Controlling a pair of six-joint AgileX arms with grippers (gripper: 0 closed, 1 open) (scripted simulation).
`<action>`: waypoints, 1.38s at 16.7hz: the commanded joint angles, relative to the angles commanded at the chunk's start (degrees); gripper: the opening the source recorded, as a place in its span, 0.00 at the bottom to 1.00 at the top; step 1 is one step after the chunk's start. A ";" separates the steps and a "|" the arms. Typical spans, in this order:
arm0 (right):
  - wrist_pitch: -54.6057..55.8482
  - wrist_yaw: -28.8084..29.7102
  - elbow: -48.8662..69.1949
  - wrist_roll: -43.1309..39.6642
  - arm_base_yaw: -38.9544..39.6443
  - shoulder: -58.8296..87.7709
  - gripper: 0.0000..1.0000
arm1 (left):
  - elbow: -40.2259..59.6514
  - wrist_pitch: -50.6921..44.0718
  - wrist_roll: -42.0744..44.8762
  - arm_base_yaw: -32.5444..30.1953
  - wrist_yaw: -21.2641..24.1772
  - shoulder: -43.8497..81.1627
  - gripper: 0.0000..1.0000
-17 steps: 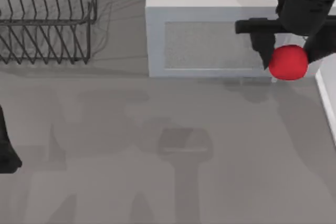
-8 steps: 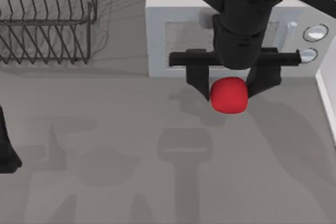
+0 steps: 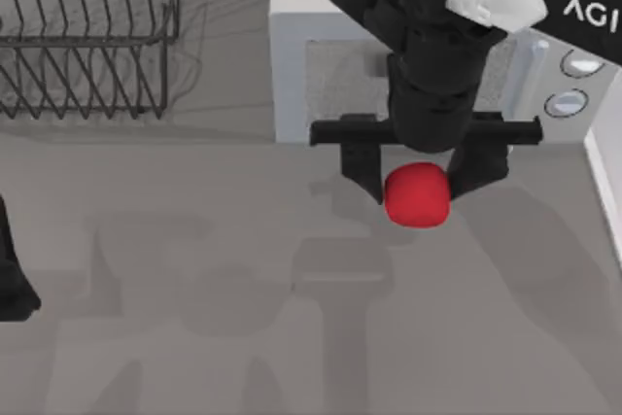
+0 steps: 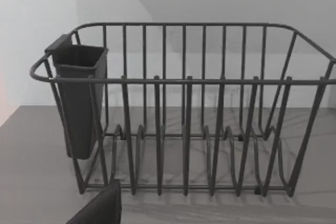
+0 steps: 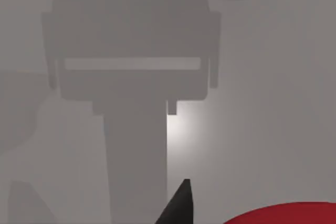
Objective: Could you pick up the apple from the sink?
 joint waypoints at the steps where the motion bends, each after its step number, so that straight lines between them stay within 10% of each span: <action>1: 2.86 0.01 -2.46 0.01 0.04 0.23 0.00 | 0.00 0.00 0.00 0.00 0.00 0.00 1.00; 11: 17.51 0.07 -15.77 0.16 0.32 1.70 0.00 | 0.00 0.00 0.00 0.00 0.00 0.00 1.00; 23: 17.51 0.07 -15.77 0.16 0.32 1.70 0.90 | 0.00 0.00 0.00 0.00 0.00 0.00 1.00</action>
